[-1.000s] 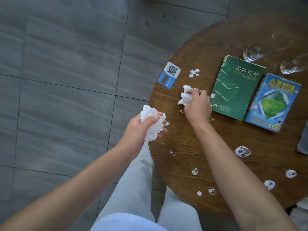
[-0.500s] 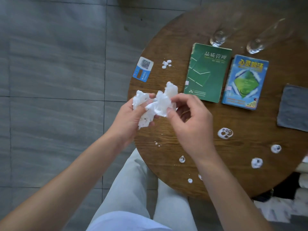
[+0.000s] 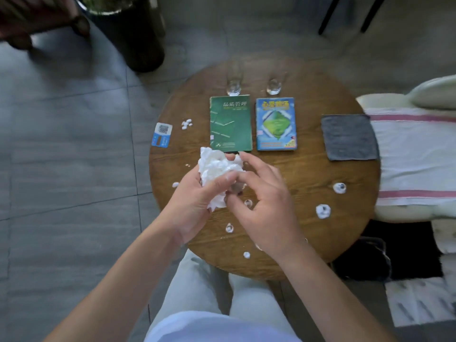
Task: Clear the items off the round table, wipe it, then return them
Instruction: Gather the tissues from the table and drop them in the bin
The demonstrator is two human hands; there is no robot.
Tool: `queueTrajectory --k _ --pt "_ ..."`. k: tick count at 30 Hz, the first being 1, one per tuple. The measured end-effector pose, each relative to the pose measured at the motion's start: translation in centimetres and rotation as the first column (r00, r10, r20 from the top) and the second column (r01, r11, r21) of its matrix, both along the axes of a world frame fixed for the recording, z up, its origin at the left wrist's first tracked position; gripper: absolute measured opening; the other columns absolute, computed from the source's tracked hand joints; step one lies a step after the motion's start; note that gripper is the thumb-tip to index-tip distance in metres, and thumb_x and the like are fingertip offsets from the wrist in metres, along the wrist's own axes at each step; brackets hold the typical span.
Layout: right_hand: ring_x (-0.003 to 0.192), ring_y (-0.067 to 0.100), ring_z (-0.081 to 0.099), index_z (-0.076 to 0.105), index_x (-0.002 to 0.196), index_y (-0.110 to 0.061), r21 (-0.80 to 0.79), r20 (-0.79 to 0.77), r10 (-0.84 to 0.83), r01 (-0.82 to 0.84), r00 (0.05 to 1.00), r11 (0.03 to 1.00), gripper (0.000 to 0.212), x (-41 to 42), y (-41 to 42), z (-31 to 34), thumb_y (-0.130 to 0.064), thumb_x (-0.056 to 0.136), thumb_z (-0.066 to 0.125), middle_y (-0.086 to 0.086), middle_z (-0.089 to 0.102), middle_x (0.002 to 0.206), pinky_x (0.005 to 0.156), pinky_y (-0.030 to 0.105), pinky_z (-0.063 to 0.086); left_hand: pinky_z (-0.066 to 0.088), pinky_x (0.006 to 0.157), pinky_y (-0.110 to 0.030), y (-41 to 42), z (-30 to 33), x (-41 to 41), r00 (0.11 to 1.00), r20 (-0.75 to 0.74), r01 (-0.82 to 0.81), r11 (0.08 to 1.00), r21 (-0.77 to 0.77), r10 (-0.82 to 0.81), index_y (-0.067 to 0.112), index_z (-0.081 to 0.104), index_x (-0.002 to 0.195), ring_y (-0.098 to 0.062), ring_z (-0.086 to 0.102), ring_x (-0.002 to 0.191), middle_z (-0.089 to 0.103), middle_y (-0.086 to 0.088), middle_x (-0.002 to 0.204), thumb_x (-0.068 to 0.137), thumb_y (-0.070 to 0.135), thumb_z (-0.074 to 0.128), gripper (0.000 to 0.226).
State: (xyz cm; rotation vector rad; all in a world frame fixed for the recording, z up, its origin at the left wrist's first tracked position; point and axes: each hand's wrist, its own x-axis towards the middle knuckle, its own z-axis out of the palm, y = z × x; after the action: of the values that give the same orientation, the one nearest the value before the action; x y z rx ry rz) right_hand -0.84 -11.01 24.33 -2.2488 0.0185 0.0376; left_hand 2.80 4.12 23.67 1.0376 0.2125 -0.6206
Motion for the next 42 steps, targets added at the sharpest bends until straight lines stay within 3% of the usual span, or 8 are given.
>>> queueTrajectory --k 7,11,15,19,23,33,39,42 --pt "0.111 0.002 0.064 0.060 0.138 -0.038 0.246 -0.145 -0.162 0.194 0.976 0.950 0.047 -7.3 -7.6 3.9 -0.022 0.095 0.071 -0.020 0.064 0.128 0.087 0.017 0.053 0.053 0.058 -0.028 -4.2 3.8 -4.8 0.988 0.015 -0.151 0.983 0.103 0.150 0.017 0.066 0.116 -0.018 0.069 0.081 0.074 -0.007 0.102 0.088 0.012 0.068 0.029" --pt "0.105 0.005 0.069 0.060 0.131 -0.046 0.348 -0.315 -0.198 0.307 0.928 0.886 0.041 -10.4 -10.4 4.3 -0.023 0.098 0.068 -0.018 0.070 0.121 0.087 0.027 0.058 0.060 0.066 -0.033 -5.4 5.7 -7.0 0.974 0.068 -0.224 0.962 0.154 0.215 0.018 0.067 0.115 -0.019 0.072 0.084 0.075 -0.008 0.103 0.086 0.014 0.068 0.029" --pt "0.103 0.015 0.073 0.061 0.126 -0.045 0.478 -0.351 -0.186 0.346 0.918 0.807 0.035 -11.7 -10.5 5.5 -0.022 0.101 0.065 -0.009 0.074 0.118 0.077 0.032 0.063 0.055 0.094 -0.054 -6.2 7.1 -8.7 0.968 0.167 -0.217 0.957 0.191 0.186 0.017 0.069 0.117 -0.036 0.071 0.095 0.076 -0.017 0.106 0.088 0.017 0.076 0.030" --pt "0.100 0.020 0.075 0.063 0.131 -0.033 0.613 -0.335 -0.168 0.350 0.927 0.708 0.031 -12.1 -9.0 7.8 -0.035 0.101 0.065 -0.001 0.075 0.118 0.080 0.041 0.065 0.058 0.085 -0.041 -6.6 9.1 -9.8 0.947 0.280 -0.224 0.948 0.227 0.157 0.019 0.069 0.116 -0.031 0.072 0.096 0.077 -0.015 0.104 0.089 0.023 0.078 0.029" --pt "0.107 0.032 0.073 0.066 0.133 -0.027 0.712 -0.366 -0.139 0.373 0.920 0.596 0.046 -12.3 -6.2 9.6 -0.053 0.095 0.064 0.009 0.072 0.122 0.078 0.043 0.065 0.059 0.071 -0.029 -6.8 10.8 -11.0 0.934 0.350 -0.150 0.967 0.205 0.071 0.017 0.068 0.118 -0.021 0.074 0.087 0.078 -0.010 0.100 0.089 0.025 0.068 0.029" --pt "0.116 0.028 0.071 0.068 0.131 -0.028 0.776 -0.383 -0.194 0.429 0.903 0.462 0.047 -16.3 -2.7 9.9 -0.053 0.094 0.055 0.007 0.074 0.125 0.089 0.056 0.059 0.056 0.080 -0.033 -6.5 10.8 -14.8 0.924 0.367 0.050 0.986 0.160 -0.106 0.019 0.069 0.120 -0.020 0.073 0.097 0.077 -0.012 0.108 0.093 0.032 0.062 0.030" --pt "0.112 0.031 0.072 0.072 0.127 -0.031 0.731 -0.440 -0.357 0.559 0.824 0.391 0.046 -20.6 -5.4 9.1 -0.055 0.087 0.068 0.006 0.077 0.120 0.081 0.047 0.057 0.056 0.086 -0.038 -9.3 10.5 -18.2 0.931 0.258 0.259 0.965 0.041 -0.260 0.023 0.069 0.130 -0.025 0.069 0.109 0.074 -0.009 0.121 0.097 0.053 0.052 0.048" --pt "0.105 0.023 0.074 0.072 0.125 -0.028 0.743 -0.419 -0.394 0.558 0.818 0.368 0.040 -22.7 -7.4 9.2 -0.045 0.089 0.065 0.006 0.077 0.118 0.074 0.035 0.058 0.057 0.091 -0.038 -11.4 10.1 -19.5 0.925 0.255 0.275 0.959 0.066 -0.282 0.024 0.073 0.126 -0.024 0.071 0.109 0.075 -0.010 0.120 0.104 0.045 0.045 0.041"
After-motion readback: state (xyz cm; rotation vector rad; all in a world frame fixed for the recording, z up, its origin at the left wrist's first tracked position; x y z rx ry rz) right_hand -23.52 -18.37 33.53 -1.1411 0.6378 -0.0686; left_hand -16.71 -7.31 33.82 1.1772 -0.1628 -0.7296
